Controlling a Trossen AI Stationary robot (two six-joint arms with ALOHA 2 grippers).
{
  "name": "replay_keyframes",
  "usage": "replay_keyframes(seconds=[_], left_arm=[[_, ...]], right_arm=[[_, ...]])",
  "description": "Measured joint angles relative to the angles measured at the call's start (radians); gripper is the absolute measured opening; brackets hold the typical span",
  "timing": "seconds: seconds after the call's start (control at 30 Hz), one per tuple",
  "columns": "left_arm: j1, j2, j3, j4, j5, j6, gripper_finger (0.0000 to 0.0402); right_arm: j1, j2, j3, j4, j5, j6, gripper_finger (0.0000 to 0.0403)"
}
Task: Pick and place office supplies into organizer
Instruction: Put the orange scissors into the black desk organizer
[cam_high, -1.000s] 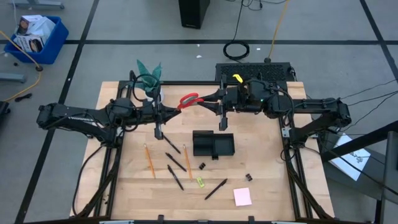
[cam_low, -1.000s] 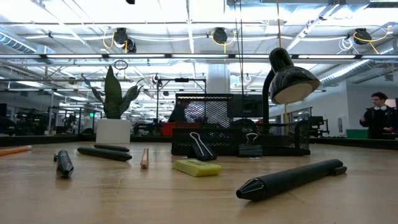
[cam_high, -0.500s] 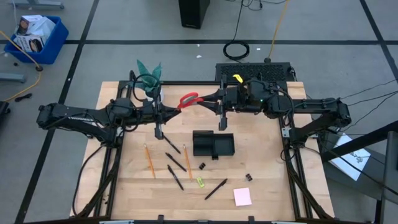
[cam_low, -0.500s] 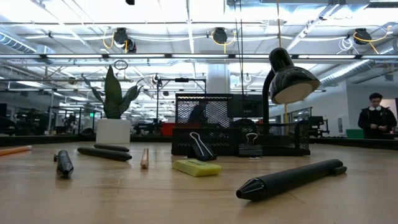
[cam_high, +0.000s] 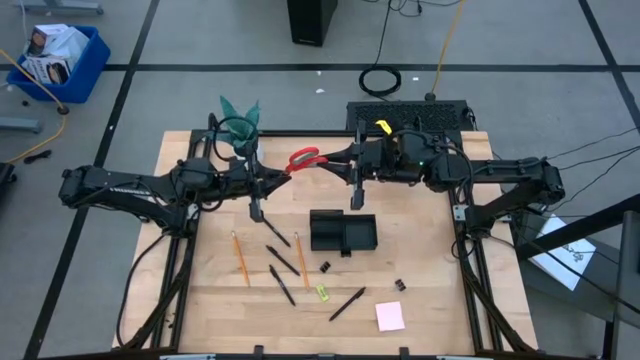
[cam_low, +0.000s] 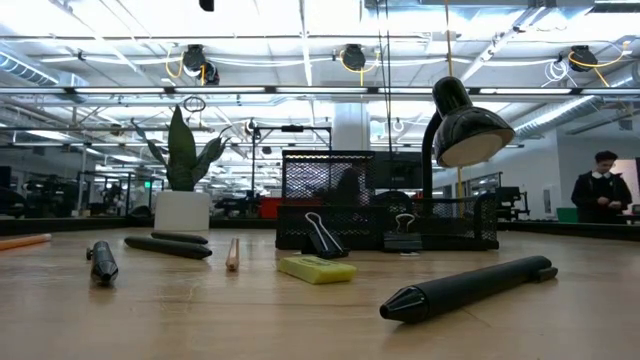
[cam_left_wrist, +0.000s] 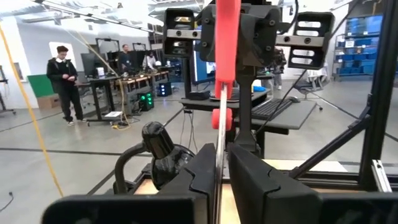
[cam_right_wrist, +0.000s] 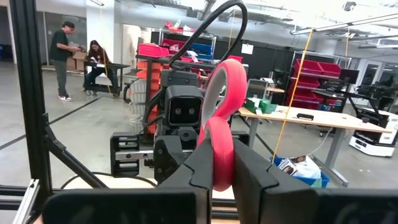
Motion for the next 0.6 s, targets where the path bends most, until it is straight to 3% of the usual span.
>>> replay_keyframes(seconds=[0.6], left_arm=[[0.000, 0.000, 0.000, 0.007, 0.014, 0.026, 0.0180]], right_arm=[[0.000, 0.000, 0.000, 0.000, -0.004, 0.007, 0.0025]])
